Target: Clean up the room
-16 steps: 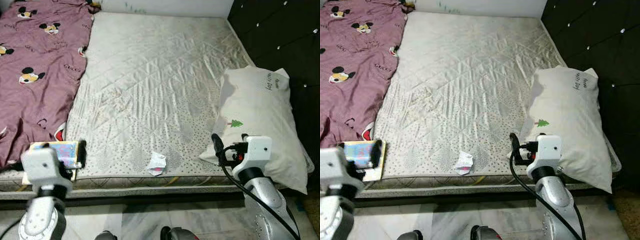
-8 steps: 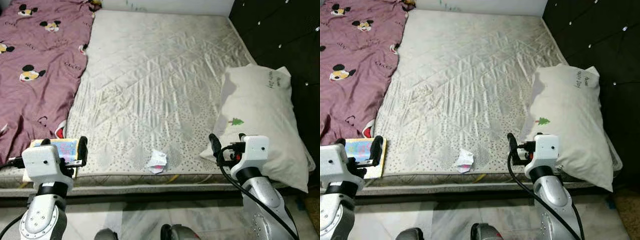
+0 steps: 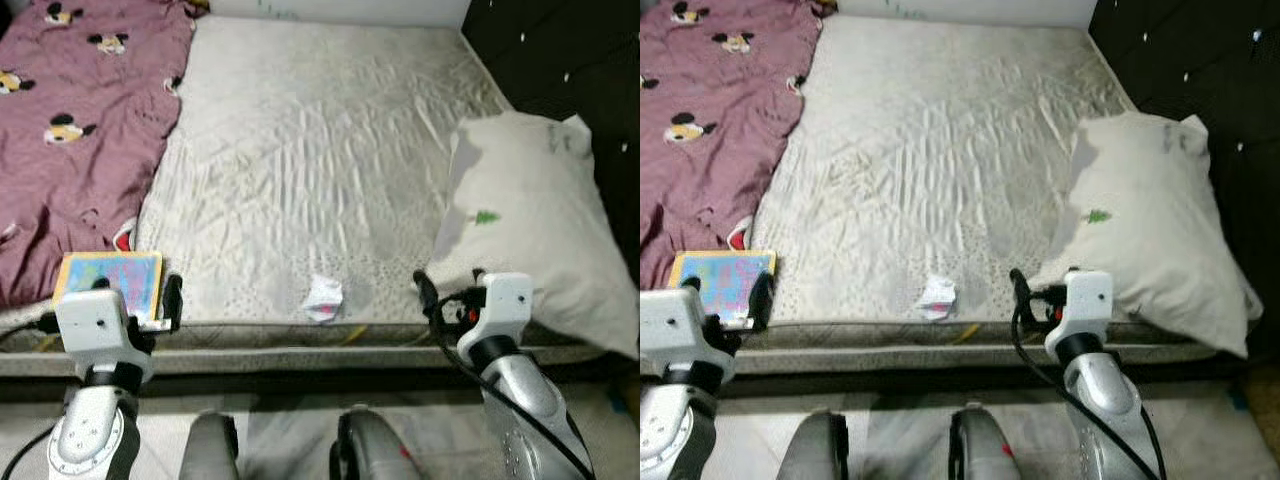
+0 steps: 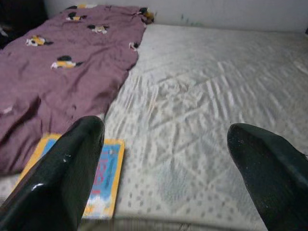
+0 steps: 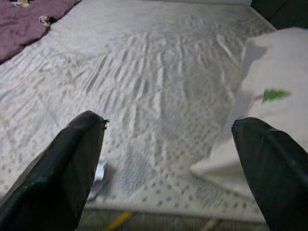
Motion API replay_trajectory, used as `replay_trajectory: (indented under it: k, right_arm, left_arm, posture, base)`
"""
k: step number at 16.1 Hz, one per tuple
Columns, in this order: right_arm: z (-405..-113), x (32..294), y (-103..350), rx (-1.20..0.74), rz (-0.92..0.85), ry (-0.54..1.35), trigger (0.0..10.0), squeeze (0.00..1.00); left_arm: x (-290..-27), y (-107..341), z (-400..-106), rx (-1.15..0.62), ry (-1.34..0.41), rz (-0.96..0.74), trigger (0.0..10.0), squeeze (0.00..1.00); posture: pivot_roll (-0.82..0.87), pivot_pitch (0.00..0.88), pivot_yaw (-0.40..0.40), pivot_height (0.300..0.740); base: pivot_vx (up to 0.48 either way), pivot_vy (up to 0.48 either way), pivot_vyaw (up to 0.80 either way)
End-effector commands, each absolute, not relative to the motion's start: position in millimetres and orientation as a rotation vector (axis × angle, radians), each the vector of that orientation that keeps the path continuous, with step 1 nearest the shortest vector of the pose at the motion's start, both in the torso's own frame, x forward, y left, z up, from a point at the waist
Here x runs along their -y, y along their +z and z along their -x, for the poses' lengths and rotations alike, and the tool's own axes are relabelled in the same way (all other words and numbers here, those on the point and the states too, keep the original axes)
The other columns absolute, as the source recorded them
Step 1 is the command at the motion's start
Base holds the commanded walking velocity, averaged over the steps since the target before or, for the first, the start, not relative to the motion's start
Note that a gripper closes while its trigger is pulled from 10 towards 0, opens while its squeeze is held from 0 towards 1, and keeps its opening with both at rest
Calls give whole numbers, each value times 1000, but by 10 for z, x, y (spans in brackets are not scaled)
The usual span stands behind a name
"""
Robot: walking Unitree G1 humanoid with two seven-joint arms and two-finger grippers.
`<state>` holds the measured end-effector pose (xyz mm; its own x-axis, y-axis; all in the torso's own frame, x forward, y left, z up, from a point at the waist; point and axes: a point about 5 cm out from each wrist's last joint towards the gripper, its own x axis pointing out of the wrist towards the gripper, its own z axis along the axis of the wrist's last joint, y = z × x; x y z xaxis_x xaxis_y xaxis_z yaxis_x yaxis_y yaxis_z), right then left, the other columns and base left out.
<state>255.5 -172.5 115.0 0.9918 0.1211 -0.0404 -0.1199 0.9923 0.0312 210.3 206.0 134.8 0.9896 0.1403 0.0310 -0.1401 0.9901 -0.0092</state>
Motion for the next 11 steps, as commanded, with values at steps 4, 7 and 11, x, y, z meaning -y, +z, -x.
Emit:
replay_trajectory:
  k: [4, 7, 11]
  right_arm:
    - [-2531, 1721, 1088, -73, -26, 124, 10000, 0]
    - [-2555, 1687, 1088, -70, -34, 137, 10000, 0]
    - [-2562, 1662, 1085, -71, 3, 155, 10000, 0]
  left_arm:
    - [-2050, 1330, -2101, 22, 156, -16, 10000, 0]
    - [-2056, 1331, -2119, 19, 172, -14, 10000, 0]
    - [-2009, 1322, -2105, 14, 149, 4, 10000, 0]
  posture:
    - [50, 198, -64, 581]
    - [50, 206, -68, 581]
    - [49, 212, -69, 581]
  base:
    - [0, 0, 0]
    - [0, 0, 0]
    - [0, 0, 0]
